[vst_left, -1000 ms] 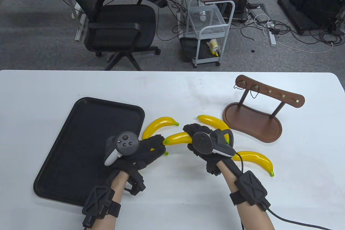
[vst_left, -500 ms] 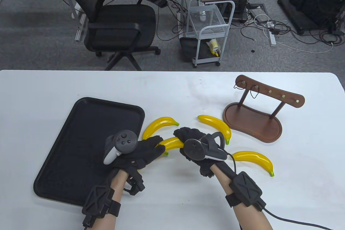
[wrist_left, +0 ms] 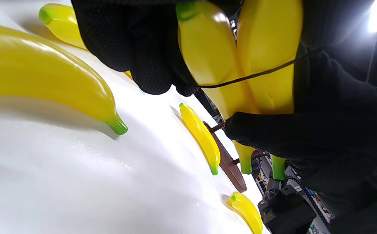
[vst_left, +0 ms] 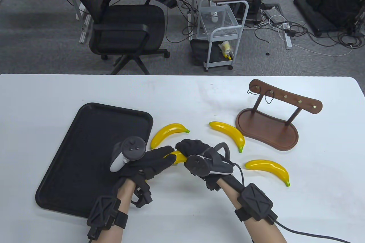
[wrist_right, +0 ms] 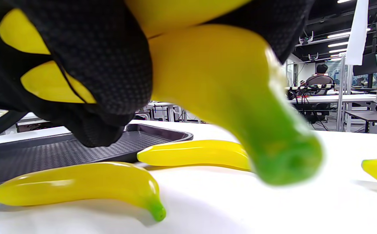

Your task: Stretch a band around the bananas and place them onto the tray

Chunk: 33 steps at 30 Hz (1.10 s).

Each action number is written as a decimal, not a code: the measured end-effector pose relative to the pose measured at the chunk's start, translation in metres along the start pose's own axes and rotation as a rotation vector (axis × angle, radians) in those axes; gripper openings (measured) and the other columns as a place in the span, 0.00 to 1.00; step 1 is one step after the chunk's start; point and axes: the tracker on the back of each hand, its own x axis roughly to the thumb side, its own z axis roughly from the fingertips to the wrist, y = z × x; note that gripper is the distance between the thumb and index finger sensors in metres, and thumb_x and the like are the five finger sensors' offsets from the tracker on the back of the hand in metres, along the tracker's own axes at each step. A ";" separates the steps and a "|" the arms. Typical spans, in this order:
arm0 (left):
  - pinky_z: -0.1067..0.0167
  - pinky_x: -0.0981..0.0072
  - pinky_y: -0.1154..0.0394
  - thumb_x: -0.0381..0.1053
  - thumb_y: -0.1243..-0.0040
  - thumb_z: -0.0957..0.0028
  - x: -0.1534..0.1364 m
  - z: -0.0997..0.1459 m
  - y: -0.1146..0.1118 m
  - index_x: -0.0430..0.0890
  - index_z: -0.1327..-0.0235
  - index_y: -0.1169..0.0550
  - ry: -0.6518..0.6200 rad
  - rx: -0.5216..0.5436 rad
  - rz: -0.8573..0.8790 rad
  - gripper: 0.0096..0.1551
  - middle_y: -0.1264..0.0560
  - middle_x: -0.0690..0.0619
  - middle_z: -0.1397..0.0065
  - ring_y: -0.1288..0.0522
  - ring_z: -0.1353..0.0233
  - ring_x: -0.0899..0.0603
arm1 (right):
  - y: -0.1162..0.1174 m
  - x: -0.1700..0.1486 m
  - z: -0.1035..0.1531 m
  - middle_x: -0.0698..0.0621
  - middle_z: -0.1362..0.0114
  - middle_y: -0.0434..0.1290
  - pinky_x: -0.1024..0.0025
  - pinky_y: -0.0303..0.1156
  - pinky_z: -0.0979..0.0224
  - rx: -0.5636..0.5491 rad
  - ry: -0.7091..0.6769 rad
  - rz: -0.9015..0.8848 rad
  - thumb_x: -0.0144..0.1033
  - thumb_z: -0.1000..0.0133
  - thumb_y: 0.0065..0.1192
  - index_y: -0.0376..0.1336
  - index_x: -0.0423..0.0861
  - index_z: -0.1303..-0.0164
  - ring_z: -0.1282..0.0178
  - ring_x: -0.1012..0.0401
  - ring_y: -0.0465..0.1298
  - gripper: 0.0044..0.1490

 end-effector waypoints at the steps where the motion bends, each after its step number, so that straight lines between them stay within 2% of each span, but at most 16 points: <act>1: 0.26 0.34 0.33 0.70 0.53 0.38 0.000 0.000 0.000 0.32 0.18 0.35 -0.002 0.001 0.009 0.52 0.25 0.36 0.22 0.24 0.24 0.30 | 0.000 0.001 0.000 0.43 0.23 0.69 0.49 0.77 0.35 -0.001 -0.003 0.001 0.37 0.51 0.79 0.58 0.43 0.24 0.33 0.44 0.77 0.46; 7: 0.25 0.34 0.35 0.69 0.51 0.36 -0.001 0.001 0.000 0.33 0.17 0.37 0.003 0.029 0.017 0.50 0.27 0.36 0.20 0.26 0.23 0.30 | 0.000 0.002 0.001 0.43 0.22 0.67 0.49 0.76 0.34 -0.005 -0.003 0.016 0.37 0.49 0.77 0.55 0.44 0.23 0.32 0.44 0.75 0.47; 13: 0.23 0.34 0.37 0.69 0.49 0.36 0.000 0.003 0.002 0.34 0.16 0.38 0.004 0.050 0.016 0.50 0.28 0.37 0.19 0.28 0.22 0.30 | -0.002 -0.004 0.001 0.43 0.20 0.64 0.48 0.73 0.32 0.008 -0.001 -0.058 0.41 0.46 0.72 0.52 0.45 0.19 0.29 0.44 0.72 0.47; 20: 0.21 0.35 0.39 0.70 0.47 0.37 0.001 0.010 0.011 0.37 0.15 0.39 -0.013 0.108 -0.003 0.50 0.30 0.39 0.17 0.31 0.20 0.31 | -0.004 -0.028 0.003 0.42 0.16 0.60 0.44 0.71 0.31 0.004 0.042 -0.367 0.52 0.44 0.66 0.49 0.45 0.17 0.24 0.41 0.68 0.50; 25: 0.19 0.37 0.40 0.71 0.47 0.38 0.004 0.014 0.016 0.41 0.14 0.41 -0.044 0.157 -0.031 0.49 0.32 0.42 0.15 0.32 0.18 0.33 | -0.002 -0.046 0.006 0.41 0.16 0.60 0.43 0.71 0.31 0.009 0.086 -0.486 0.60 0.45 0.62 0.48 0.44 0.16 0.24 0.40 0.69 0.54; 29: 0.18 0.38 0.41 0.71 0.46 0.38 0.008 0.017 0.017 0.44 0.14 0.41 -0.054 0.175 -0.076 0.49 0.34 0.44 0.13 0.33 0.17 0.34 | 0.003 -0.056 0.007 0.39 0.15 0.58 0.43 0.70 0.31 0.033 0.111 -0.625 0.62 0.45 0.59 0.47 0.42 0.15 0.24 0.38 0.68 0.56; 33: 0.18 0.38 0.41 0.70 0.45 0.39 0.013 0.017 0.016 0.45 0.14 0.42 -0.059 0.178 -0.112 0.49 0.35 0.45 0.13 0.34 0.16 0.34 | 0.008 -0.063 0.008 0.37 0.15 0.58 0.42 0.70 0.31 0.058 0.119 -0.678 0.64 0.46 0.59 0.46 0.41 0.14 0.24 0.38 0.68 0.59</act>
